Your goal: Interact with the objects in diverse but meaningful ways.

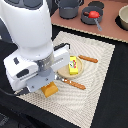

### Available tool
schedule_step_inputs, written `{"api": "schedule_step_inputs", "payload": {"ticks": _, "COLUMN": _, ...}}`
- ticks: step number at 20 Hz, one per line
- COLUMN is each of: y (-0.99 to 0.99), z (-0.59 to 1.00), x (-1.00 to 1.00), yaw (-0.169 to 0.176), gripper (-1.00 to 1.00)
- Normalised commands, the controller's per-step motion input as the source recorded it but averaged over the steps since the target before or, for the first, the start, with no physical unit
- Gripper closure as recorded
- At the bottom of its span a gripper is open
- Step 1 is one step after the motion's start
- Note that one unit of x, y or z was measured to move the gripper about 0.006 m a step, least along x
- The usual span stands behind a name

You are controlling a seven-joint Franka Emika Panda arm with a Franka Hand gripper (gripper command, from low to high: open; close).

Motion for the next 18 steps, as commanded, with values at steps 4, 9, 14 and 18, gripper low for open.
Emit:
{"api": "schedule_step_inputs", "payload": {"ticks": 4, "y": -0.04, "z": -0.12, "x": 0.31, "yaw": 0.028, "gripper": 1.0}}
{"api": "schedule_step_inputs", "payload": {"ticks": 9, "y": -0.05, "z": -0.18, "x": 0.23, "yaw": 0.043, "gripper": 1.0}}
{"api": "schedule_step_inputs", "payload": {"ticks": 14, "y": -0.17, "z": -0.07, "x": 0.15, "yaw": 0.017, "gripper": 1.0}}
{"api": "schedule_step_inputs", "payload": {"ticks": 18, "y": -0.18, "z": 0.0, "x": 0.17, "yaw": 0.017, "gripper": -1.0}}
